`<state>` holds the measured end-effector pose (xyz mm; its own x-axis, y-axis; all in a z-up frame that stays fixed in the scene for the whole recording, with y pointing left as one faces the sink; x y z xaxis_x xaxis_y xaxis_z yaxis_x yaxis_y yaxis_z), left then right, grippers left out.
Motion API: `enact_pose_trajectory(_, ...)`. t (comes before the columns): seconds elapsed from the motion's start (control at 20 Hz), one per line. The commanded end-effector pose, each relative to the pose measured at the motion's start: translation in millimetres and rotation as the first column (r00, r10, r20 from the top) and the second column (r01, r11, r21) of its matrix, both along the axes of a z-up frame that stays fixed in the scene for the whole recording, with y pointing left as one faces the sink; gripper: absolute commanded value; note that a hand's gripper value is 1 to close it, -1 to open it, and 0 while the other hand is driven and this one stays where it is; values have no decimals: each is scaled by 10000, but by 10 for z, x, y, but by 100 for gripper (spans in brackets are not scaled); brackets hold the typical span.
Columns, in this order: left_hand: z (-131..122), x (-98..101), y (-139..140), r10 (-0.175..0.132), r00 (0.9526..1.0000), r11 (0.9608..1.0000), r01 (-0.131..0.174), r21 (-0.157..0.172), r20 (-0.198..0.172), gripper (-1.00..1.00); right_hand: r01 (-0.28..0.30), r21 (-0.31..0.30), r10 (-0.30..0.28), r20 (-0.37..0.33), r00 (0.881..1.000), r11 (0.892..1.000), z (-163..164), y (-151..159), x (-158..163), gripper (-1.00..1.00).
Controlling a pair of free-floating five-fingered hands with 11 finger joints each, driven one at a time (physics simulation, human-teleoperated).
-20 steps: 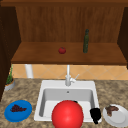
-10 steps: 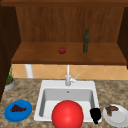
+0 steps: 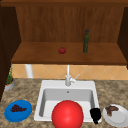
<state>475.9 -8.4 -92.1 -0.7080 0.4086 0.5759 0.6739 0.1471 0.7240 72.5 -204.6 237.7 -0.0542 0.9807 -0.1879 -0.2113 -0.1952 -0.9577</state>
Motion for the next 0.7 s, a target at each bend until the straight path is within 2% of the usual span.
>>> enact_pose_trajectory(0.0, -176, 0, -10, 332, 9986, 9994, -331, -21, 403, -100, 0, 0, 0, 0, 10000, 10000, 0, 0, 0, 0)
enact_pose_trajectory(0.1, -147, -11, -30, 296, 9989, 9996, -295, -22, 371, -100, 0, 0, 0, 0, 10000, 10000, 0, 0, 0, 0)
enact_pose_trajectory(0.25, -132, -83, -56, 343, 9977, 9994, -342, -26, 590, -100, 0, 0, 0, 0, 10000, 10000, 0, 0, 0, 0)
enact_pose_trajectory(0.35, -207, -138, -40, 385, 9985, 9993, -384, -31, 390, -100, 0, 0, 0, 0, 10000, 10000, 0, 0, 0, 0)
enact_pose_trajectory(0.45, -247, -71, -33, 432, 9989, 9990, -430, -85, 188, -100, 0, 0, 0, 0, 10000, 10000, 0, 0, 0, 0)
enact_pose_trajectory(0.65, -190, 38, -25, 154, 9998, 9998, -153, -121, 104, -100, 0, 0, 0, 0, 10000, 10000, 0, 0, 0, 0)
